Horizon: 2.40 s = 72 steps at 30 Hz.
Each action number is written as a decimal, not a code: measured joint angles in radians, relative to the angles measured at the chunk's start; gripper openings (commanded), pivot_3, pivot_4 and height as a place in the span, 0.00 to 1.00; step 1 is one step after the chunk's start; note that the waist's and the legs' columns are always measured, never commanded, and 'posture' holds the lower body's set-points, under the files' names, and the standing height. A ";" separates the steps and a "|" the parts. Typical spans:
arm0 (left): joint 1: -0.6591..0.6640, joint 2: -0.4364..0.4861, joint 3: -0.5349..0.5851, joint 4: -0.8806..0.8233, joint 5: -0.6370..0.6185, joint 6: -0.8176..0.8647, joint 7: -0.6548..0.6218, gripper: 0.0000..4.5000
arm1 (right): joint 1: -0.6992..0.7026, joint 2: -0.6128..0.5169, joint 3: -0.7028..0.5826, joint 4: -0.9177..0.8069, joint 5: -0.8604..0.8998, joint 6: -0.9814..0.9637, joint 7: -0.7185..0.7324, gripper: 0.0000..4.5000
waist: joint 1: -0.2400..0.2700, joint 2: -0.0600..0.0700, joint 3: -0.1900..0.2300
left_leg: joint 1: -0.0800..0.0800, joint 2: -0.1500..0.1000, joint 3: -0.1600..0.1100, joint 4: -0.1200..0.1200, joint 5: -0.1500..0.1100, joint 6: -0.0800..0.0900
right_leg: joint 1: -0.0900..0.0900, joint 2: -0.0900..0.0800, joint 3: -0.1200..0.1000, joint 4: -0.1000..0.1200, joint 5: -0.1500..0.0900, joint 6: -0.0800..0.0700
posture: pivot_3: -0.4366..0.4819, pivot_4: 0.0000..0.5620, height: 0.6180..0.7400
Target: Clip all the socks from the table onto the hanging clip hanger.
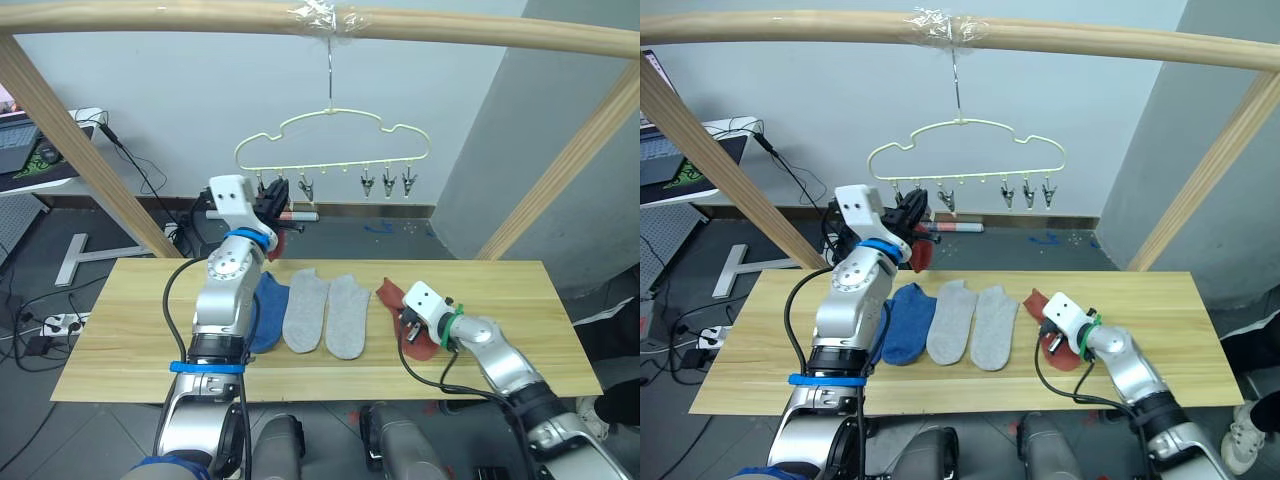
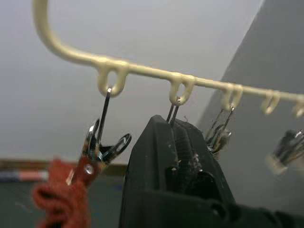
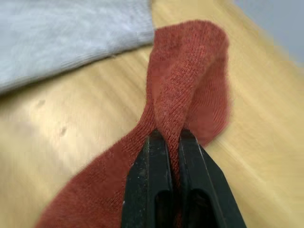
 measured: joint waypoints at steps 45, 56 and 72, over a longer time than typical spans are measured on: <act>0.048 0.010 0.195 -0.201 -0.583 0.594 0.064 0.90 | -0.254 0.211 0.064 -0.107 -0.077 -0.124 0.017 0.00 | 0.011 0.000 0.000 | -0.001 0.001 -0.003 0.000 0.000 0.000 | -0.001 -0.001 -0.001 0.000 0.000 0.000 | 0.45 0.38 1.00; 0.141 0.080 0.253 -0.332 -0.794 0.724 0.102 1.00 | -0.233 0.299 0.015 -0.171 0.119 0.121 0.086 0.80 | 0.017 0.000 0.000 | -0.002 0.001 -0.005 0.000 0.000 0.000 | -0.001 -0.002 -0.002 0.001 0.000 0.000 | 0.48 0.39 1.00; 0.210 0.179 0.014 -0.474 -0.524 0.514 0.017 0.80 | -0.155 0.220 -0.081 -0.312 0.225 0.293 0.088 1.00 | 0.036 0.000 0.000 | -0.002 0.001 -0.003 -0.001 0.000 0.000 | -0.002 -0.002 -0.001 -0.001 0.000 -0.001 | 0.47 0.40 1.00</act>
